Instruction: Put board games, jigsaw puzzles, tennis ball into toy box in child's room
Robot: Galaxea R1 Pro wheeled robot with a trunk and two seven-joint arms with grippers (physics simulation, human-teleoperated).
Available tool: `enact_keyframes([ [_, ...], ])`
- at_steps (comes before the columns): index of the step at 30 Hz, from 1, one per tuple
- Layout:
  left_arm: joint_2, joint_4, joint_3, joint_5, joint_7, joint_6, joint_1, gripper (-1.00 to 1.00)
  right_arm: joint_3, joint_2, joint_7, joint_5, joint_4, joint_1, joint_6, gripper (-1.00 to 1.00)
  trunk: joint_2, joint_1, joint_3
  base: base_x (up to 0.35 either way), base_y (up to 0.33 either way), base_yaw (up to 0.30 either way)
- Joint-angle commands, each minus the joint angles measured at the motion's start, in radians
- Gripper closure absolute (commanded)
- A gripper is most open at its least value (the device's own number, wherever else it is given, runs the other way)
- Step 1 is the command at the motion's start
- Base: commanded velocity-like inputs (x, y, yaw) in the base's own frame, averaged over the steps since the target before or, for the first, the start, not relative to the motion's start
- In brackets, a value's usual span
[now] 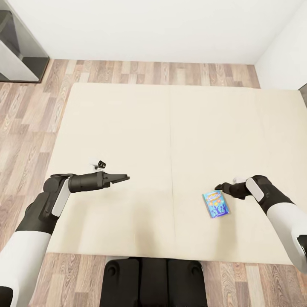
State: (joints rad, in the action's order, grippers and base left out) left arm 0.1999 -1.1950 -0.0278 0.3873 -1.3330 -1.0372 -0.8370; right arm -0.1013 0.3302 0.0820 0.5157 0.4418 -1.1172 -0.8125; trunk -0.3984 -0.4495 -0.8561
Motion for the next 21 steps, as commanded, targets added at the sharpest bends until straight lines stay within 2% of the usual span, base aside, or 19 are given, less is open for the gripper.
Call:
enact_keyframes([
  [1,0.001,0.0,-0.001,0.004,0.002,-0.009,-0.001,-1.0,-0.005,0.001,0.014,-0.009,0.001,0.0,-0.004,-1.0,-0.002,0.0,-0.003,0.0,0.0,0.0],
  [7,0.0,0.0,0.0,0.005,0.014,-0.009,-0.001,-1.0,-0.008,0.001,0.045,-0.014,0.002,0.002,-0.038,-1.0,-0.002,0.0,-0.007,0.0,0.0,0.0],
  [21,0.0,-0.001,0.0,0.005,0.017,-0.009,-0.001,-1.0,-0.012,0.002,0.053,-0.021,0.006,0.008,-0.062,-1.0,-0.002,0.0,-0.008,0.0,0.0,0.0],
])
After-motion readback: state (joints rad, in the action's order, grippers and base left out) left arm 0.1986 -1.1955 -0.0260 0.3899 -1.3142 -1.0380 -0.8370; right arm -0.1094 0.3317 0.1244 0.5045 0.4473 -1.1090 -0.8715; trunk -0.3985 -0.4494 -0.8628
